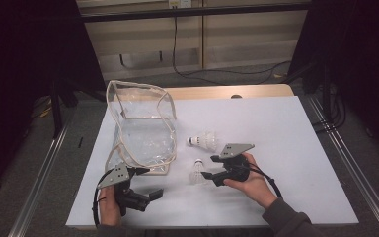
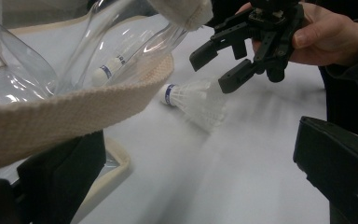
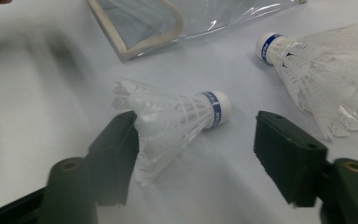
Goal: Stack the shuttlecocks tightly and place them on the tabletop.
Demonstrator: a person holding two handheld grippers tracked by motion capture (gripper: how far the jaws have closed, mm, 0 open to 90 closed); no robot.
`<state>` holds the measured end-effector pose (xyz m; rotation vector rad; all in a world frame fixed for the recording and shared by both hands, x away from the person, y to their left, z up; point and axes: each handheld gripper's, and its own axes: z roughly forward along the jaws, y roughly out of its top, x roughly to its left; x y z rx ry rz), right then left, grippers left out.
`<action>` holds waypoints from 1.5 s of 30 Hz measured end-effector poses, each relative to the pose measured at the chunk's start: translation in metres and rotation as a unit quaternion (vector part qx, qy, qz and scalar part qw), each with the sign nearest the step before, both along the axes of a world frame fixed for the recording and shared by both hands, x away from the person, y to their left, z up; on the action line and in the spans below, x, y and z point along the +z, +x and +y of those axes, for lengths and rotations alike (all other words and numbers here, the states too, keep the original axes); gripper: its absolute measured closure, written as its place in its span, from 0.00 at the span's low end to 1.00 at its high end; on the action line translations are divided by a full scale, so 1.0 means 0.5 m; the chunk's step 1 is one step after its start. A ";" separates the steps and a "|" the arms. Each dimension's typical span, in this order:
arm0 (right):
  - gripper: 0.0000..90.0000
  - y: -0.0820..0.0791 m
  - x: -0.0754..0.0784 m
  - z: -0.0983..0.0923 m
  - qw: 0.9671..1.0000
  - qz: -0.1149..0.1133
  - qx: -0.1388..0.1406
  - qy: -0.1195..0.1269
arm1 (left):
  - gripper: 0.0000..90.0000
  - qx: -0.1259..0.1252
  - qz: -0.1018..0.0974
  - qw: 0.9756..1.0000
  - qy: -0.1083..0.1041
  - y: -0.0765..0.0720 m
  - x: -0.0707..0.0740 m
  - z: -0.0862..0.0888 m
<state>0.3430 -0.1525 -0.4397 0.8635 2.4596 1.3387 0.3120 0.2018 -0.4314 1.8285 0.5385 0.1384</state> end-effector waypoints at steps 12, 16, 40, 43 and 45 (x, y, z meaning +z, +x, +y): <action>0.71 0.004 0.003 -0.010 1.000 0.003 -0.013 0.012 | 0.03 0.001 -0.001 1.000 -0.001 0.000 0.001 0.001; 0.84 0.005 0.003 -0.010 1.000 0.004 -0.010 0.018 | 0.03 0.000 0.000 1.000 0.000 0.000 0.000 0.000; 1.00 0.009 0.030 -0.083 0.998 -0.002 -0.023 0.063 | 0.03 0.001 -0.003 1.000 0.001 0.000 0.002 0.003; 1.00 0.007 0.031 -0.094 0.998 -0.003 -0.024 0.063 | 0.03 0.001 -0.004 1.000 0.002 0.000 0.003 0.003; 1.00 0.006 0.032 -0.103 0.998 -0.005 -0.024 0.061 | 0.03 0.001 -0.004 1.000 0.002 0.000 0.003 0.003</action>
